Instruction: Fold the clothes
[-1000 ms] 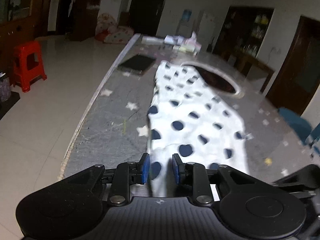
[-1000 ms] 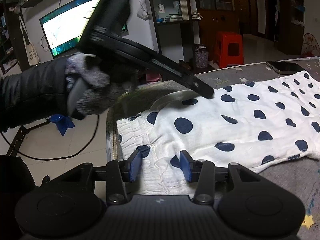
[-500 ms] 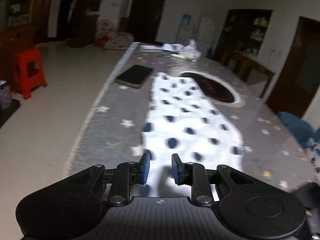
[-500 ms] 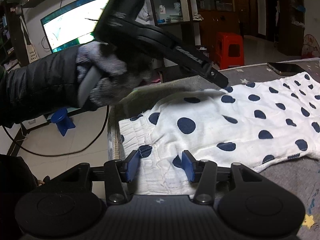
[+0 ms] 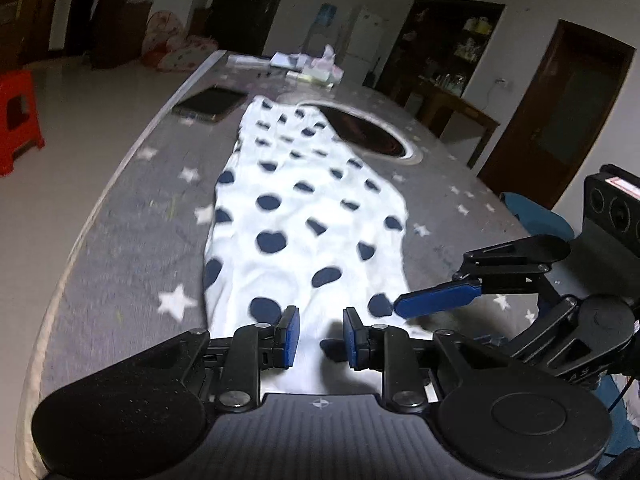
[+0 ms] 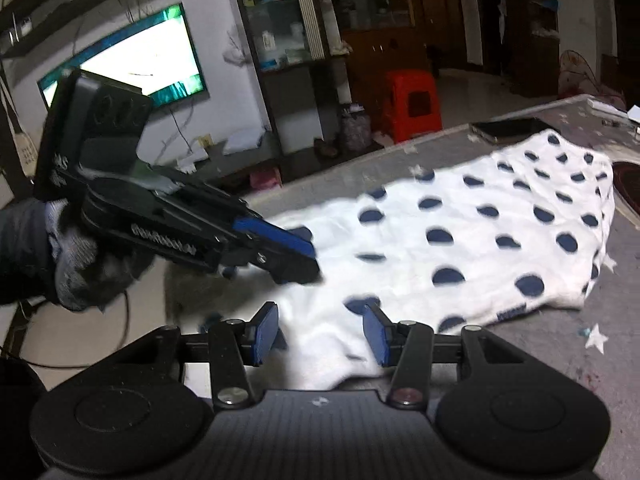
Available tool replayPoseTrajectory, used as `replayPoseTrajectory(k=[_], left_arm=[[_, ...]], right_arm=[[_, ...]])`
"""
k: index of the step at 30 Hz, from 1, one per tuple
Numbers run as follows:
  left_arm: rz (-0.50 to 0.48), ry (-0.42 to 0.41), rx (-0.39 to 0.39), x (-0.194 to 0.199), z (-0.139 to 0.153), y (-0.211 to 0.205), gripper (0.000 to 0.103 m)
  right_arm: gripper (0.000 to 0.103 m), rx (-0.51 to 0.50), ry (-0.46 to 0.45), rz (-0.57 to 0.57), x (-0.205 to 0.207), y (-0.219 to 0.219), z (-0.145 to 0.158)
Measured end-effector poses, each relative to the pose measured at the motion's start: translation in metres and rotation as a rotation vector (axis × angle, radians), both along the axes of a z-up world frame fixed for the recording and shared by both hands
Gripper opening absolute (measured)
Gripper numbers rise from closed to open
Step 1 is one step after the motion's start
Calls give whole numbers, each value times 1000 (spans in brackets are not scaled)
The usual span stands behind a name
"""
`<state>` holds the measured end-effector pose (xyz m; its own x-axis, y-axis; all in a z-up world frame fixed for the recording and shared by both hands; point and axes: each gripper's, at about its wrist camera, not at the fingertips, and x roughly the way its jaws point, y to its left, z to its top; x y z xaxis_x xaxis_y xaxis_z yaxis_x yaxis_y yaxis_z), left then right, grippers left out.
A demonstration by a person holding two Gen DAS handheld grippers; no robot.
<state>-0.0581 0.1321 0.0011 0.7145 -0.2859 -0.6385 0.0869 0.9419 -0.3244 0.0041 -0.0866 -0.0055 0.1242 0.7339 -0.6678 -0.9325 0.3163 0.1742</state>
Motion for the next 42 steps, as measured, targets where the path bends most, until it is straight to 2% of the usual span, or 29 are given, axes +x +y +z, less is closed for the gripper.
replayPoseTrajectory(k=[3,8,14,25,29,33,42], left_arm=[[4,5,1,0,-3,2,25],[-12,-34,6,-1,10,0,25],[-26,-56,-15,9,15,-8,25],[-17,-11,-56,13,2,-3,28],[-12,4,-69,14,0,-1,28],[-15,13,-72,16,2,-1,30],[-4,13,-66,16,12,1,33]], right_arm=[[47,-24,-15,0,-4,2,-6],[47,-20,-33,-2,4,-3,5],[47,6,-44,-91,43,-4,15],[47,-7,-53,-380,188,7,20],[47,-19,-63,-471,238,16,9],[47,6,-17,-559,290,25,-5],[46,30,53,-611,344,42,-30]])
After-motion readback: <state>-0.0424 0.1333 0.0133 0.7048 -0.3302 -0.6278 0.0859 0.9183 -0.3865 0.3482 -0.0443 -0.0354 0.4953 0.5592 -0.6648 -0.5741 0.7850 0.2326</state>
